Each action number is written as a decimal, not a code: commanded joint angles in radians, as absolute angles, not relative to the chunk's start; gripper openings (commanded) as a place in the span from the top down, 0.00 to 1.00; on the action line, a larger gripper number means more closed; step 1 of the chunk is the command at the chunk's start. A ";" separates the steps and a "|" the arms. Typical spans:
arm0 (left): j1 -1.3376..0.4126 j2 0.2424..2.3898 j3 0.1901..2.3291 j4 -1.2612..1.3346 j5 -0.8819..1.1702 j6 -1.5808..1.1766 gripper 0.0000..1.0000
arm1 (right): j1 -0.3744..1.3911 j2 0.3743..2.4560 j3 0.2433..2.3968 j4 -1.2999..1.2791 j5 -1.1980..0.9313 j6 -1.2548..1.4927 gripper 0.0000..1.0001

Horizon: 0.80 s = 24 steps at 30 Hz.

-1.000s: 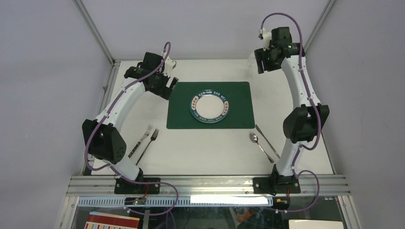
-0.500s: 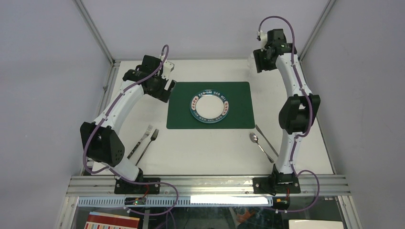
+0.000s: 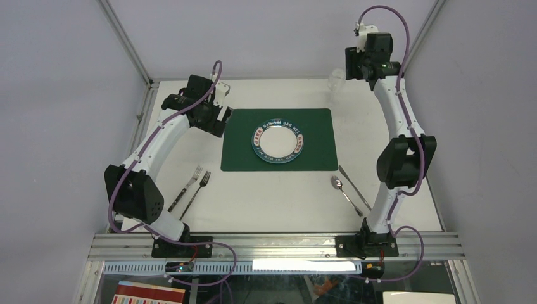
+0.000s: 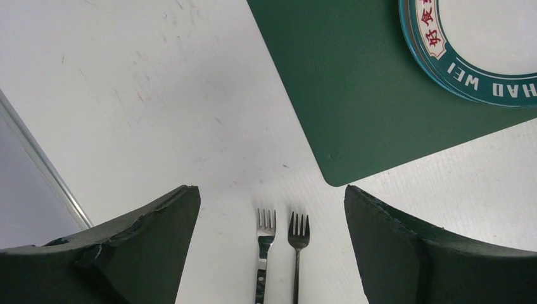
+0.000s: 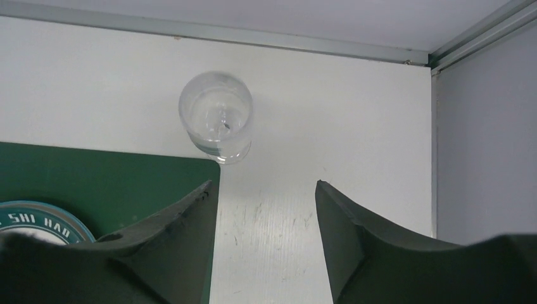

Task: Set the dinner table for one person
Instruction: Pick up the cup at the center of the board.

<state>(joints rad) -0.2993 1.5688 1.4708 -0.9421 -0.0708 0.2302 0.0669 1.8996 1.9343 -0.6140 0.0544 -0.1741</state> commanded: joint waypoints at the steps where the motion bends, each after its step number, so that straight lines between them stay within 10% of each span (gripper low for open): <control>1: -0.294 1.530 1.474 -0.908 -0.057 0.211 0.12 | 0.056 1.919 2.029 -0.540 0.077 -0.152 0.39; 24: -0.293 1.546 1.463 -0.900 -0.078 0.202 0.13 | 0.052 2.052 2.109 -0.451 0.036 -0.132 0.42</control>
